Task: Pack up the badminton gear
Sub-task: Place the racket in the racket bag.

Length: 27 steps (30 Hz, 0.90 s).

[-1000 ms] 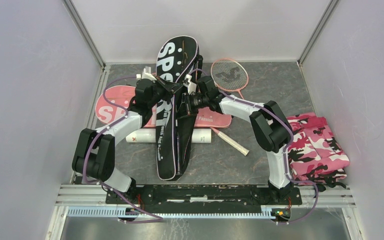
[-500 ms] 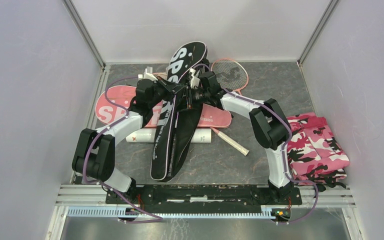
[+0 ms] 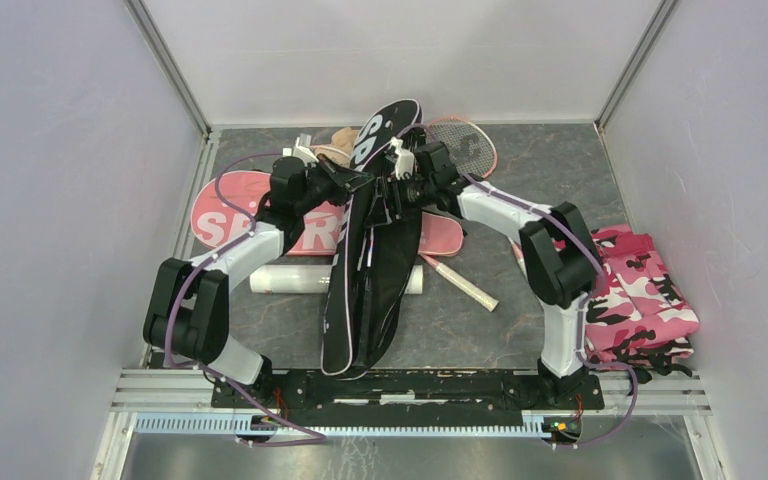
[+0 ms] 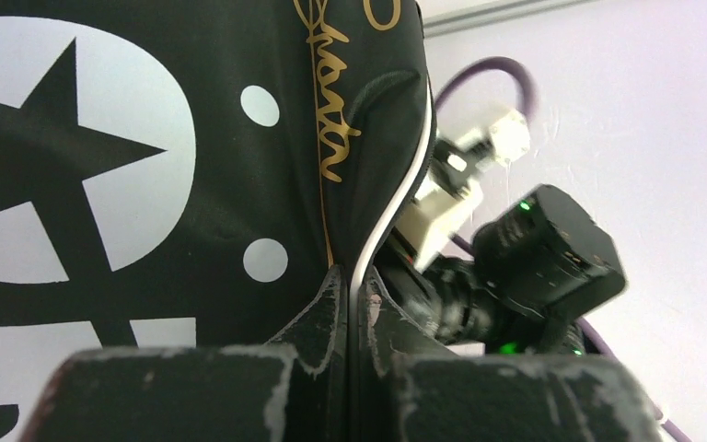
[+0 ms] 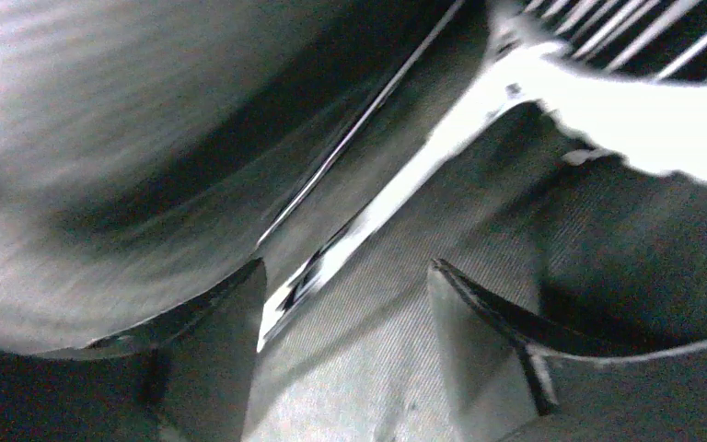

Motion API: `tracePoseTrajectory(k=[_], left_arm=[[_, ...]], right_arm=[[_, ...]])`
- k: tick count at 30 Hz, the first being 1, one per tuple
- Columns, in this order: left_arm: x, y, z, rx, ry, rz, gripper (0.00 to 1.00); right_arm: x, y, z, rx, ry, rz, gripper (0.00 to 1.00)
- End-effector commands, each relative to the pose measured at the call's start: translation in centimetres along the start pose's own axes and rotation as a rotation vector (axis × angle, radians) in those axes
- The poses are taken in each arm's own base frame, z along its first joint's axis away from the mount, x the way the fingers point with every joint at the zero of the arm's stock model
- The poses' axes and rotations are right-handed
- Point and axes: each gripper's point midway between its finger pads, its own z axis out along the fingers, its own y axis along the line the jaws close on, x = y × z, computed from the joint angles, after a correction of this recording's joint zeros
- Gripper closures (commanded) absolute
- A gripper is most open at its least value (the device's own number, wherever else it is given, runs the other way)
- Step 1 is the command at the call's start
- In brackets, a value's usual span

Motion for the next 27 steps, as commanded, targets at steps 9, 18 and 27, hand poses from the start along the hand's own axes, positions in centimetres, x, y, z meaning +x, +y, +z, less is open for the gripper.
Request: tracePoseTrajectory(k=[9,18,27], left_arm=[[-3.7,-5.8,-1.6,0.149,-0.037,0.011,0.98],[-5.3,-7.5,-1.6,0.209,-0.025,-0.019,0.98],[-5.4,-8.0,-1.3,0.235,-0.015,-0.044,0.98]], right_arm=[[-0.3,6.3,-9.3,-0.04,-0.06,-0.52,0.2],[6.5,8.8,-13.0,-0.19,-0.016,-0.946,0.23],[13.4,11.1,-13.7,-0.295,0.058,-1.184,0.26]])
